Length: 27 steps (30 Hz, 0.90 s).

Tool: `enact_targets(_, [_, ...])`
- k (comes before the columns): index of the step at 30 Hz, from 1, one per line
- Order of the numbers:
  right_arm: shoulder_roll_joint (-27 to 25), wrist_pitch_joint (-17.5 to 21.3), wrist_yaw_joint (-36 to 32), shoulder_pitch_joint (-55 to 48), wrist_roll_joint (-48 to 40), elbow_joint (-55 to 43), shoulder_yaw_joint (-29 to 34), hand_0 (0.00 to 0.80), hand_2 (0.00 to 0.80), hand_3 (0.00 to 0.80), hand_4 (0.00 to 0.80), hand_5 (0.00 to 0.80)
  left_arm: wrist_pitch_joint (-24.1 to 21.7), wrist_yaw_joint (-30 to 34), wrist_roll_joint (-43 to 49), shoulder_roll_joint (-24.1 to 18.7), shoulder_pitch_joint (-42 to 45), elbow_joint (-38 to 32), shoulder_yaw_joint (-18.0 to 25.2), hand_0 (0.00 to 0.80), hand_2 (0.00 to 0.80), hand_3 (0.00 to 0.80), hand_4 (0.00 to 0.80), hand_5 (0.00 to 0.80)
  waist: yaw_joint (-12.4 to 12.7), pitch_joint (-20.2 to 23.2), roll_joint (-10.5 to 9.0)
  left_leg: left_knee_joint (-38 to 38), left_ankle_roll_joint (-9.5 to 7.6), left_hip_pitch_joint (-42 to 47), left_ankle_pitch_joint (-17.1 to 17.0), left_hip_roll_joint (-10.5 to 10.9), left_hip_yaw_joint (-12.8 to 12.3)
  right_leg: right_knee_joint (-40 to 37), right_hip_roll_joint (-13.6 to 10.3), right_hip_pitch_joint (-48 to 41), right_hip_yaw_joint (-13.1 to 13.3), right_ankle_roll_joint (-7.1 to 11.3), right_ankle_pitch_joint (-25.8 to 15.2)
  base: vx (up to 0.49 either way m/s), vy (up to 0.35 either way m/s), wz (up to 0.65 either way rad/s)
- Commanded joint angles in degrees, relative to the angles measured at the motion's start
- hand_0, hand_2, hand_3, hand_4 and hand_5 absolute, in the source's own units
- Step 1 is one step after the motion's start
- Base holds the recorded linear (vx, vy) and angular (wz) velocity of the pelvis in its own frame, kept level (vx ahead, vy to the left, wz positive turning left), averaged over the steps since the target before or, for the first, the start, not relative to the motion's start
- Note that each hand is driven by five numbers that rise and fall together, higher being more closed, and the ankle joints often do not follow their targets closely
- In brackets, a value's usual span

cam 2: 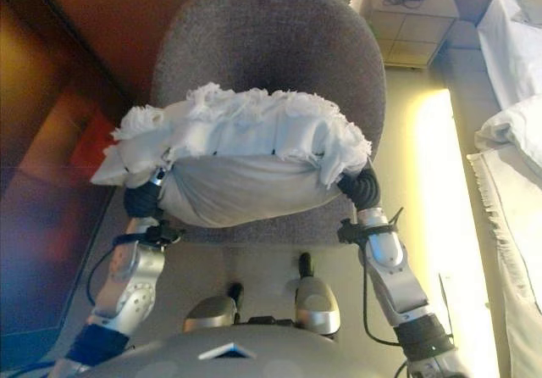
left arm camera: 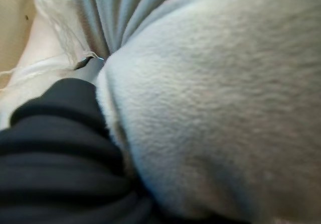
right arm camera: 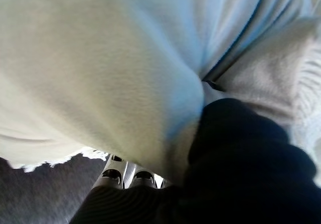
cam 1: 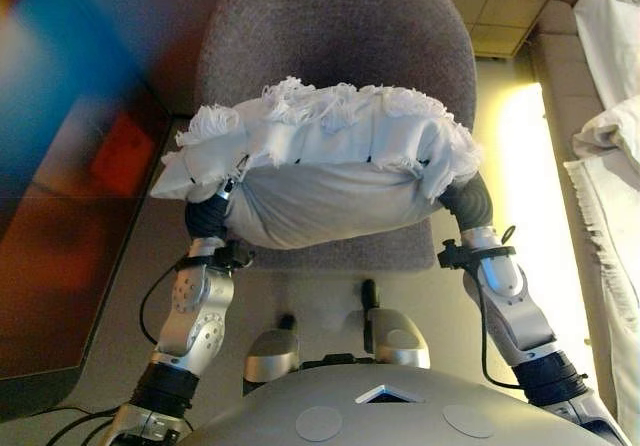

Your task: Pick up the cushion and take it to the sofa

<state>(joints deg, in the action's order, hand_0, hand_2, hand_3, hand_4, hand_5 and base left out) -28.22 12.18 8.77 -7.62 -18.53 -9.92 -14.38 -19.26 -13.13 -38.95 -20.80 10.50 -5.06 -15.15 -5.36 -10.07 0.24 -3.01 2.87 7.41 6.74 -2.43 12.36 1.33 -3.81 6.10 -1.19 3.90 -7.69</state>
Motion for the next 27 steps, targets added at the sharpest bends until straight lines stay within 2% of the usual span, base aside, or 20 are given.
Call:
enact_targets(1, [1.69,4.62,-1.47,6.68,1.59,-6.73,-1.88,0.8,0.8,0.8,0.8,0.8,-5.06,0.91,2.7,-0.82,-6.47,-8.47,0.4,0.8,0.8,0.8,0.8,0.8,0.28,3.12,-3.7,-1.62,-2.03,6.49,2.67,0.77,0.29,-0.92,-4.24,4.96,2.09,3.35,-6.2,0.383,-0.175,0.0])
enact_targets(3, [0.99,3.43,-2.66,6.43,0.53,-6.77,-1.45,0.8,0.8,0.8,0.8,0.8,-4.67,0.41,0.97,-0.78,-5.82,-8.61,0.94,0.8,0.8,0.8,0.8,0.8,-0.43,4.29,-2.78,-8.29,0.82,6.55,-6.5,-2.14,-0.87,0.25,-2.88,4.08,0.25,1.76,-4.47,0.339,-0.151,-0.16])
enact_targets(4, [0.32,3.57,-4.18,5.75,0.13,-7.19,-1.34,0.8,0.8,0.8,0.8,0.8,-5.23,0.84,0.72,-0.62,-5.07,-9.2,1.67,0.8,0.8,0.8,0.8,0.8,-0.25,4.64,-2.37,-14.98,1.98,5.08,-11.87,-3.5,-2.53,-0.35,-1.82,1.92,-0.53,0.63,-3.12,0.277,-0.191,0.03])
enact_targets(5, [-0.08,3.88,-4.79,5.16,-0.04,-7.4,-1.29,0.8,0.8,0.8,0.8,0.8,-5.56,1.14,0.85,-0.47,-4.68,-9.61,1.95,0.8,0.8,0.8,0.8,0.8,0.01,4.61,-3.16,-20.74,2.02,2.79,-13.52,-3.13,-3.39,-0.65,-2.04,0.67,-0.62,-0.29,-2.73,0.332,-0.294,0.12])
enact_targets(6, [-0.46,4.37,-5.04,4.55,0.0,-7.21,-1.35,0.8,0.8,0.8,0.8,0.8,-5.85,1.17,1.25,-0.31,-4.33,-9.88,2.11,0.8,0.8,0.8,0.8,0.8,0.81,4.18,-4.24,-27.27,1.61,-2.21,-14.11,-2.3,-4.67,-0.92,-2.36,-1.24,-0.58,-1.27,-2.33,0.292,-0.338,0.1])
enact_targets(7, [-0.58,4.82,-4.61,4.37,0.4,-6.14,-1.78,0.8,0.8,0.8,0.8,0.8,-5.37,0.8,0.99,-0.06,-4.17,-9.47,2.07,0.8,0.8,0.8,0.8,0.8,2.12,3.46,-5.37,-30.29,0.76,-7.95,-13.96,-1.3,-6.28,-1.36,-2.77,-3.57,-0.63,-1.76,-1.96,0.299,-0.302,0.07])
enact_targets(8, [-0.66,5.01,-3.86,4.77,0.63,-5.09,-2.3,0.8,0.8,0.8,0.8,0.8,-5.01,0.46,0.71,0.24,-4.08,-8.65,2.04,0.8,0.8,0.8,0.8,0.8,3.41,2.82,-5.62,-29.93,0.03,-11.17,-13.08,-0.5,-7.0,-1.99,-2.51,-5.6,-0.6,-1.77,-1.39,0.267,-0.201,-0.07])
enact_targets(10, [-0.77,5.41,-4.41,5.01,-0.88,-5.12,-2.98,0.8,0.8,0.8,0.8,0.8,-6.36,0.74,1.14,0.08,-3.23,-8.28,2.24,0.8,0.8,0.8,0.8,0.8,5.2,1.74,-5.29,-24.6,0.1,-12.84,-13.08,-0.62,-8.29,-3.36,-1.71,-8.64,-0.51,-1.36,0.2,0.259,-0.05,-0.26])
enact_targets(12, [-1.01,5.15,-4.85,4.11,-0.58,-6.06,-2.58,0.8,0.8,0.8,0.8,0.8,-6.81,1.27,0.86,-0.34,-2.74,-8.85,2.2,0.8,0.8,0.8,0.8,0.8,5.83,1.34,-4.5,-16.53,1.45,-13.04,-15.26,-2.77,-10.39,-4.98,-1.16,-10.59,-1.09,-0.93,1.21,0.238,0.074,-0.12])
enact_targets(13, [-1.2,4.87,-4.49,3.87,-0.19,-6.37,-2.37,0.8,0.8,0.8,0.8,0.8,-6.22,1.14,0.47,-0.33,-3.14,-9.14,2.05,0.8,0.8,0.8,0.8,0.8,6.17,1.14,-4.33,-12.92,1.95,-13.36,-16.1,-3.03,-10.58,-5.54,-1.33,-11.27,-1.02,-0.57,1.6,0.191,0.114,0.06])
enact_targets(16, [-1.28,4.24,-4.31,3.89,-0.15,-6.67,-2.18,0.8,0.8,0.8,0.8,0.8,-5.69,0.01,0.76,0.31,-4.5,-8.68,1.51,0.8,0.8,0.8,0.8,0.8,6.87,1.35,-3.85,-4.34,3.09,-12.88,-17.5,-3.24,-8.7,-6.33,-1.68,-12.52,-0.6,0.31,2.55,0.191,0.098,0.05])
enact_targets(18, [-1.11,4.03,-4.81,3.33,0.43,-7.03,-1.54,0.8,0.8,0.8,0.8,0.8,-5.21,0.03,0.95,0.95,-4.75,-8.58,1.58,0.8,0.8,0.8,0.8,0.8,6.98,1.95,-3.37,-0.71,3.73,-12.19,-17.53,-3.62,-8.77,-6.33,-1.96,-12.79,-0.85,0.7,3.32,0.166,0.074,-0.01])
enact_targets(21, [-0.83,3.1,-5.17,2.66,0.88,-6.57,-0.64,0.8,0.8,0.8,0.8,0.8,-4.19,-0.3,0.24,1.48,-4.46,-7.85,1.76,0.8,0.8,0.8,0.8,0.8,6.21,3.22,-2.75,4.19,3.63,-9.19,-14.49,-3.81,-10.21,-6.33,-2.38,-12.63,-1.69,1.0,3.74,0.124,0.083,-0.05])
enact_targets(27, [0.33,1.45,-6.37,0.22,0.02,-6.82,0.79,0.8,0.8,0.8,0.8,0.8,-2.56,0.79,0.45,1.05,-3.12,-7.19,2.56,0.8,0.8,0.8,0.8,0.8,5.25,4.44,-2.12,6.46,2.42,-6.97,-12.93,-3.3,-11.2,-6.32,-2.02,-11.51,-1.32,1.05,3.24,0.103,0.042,0.11])
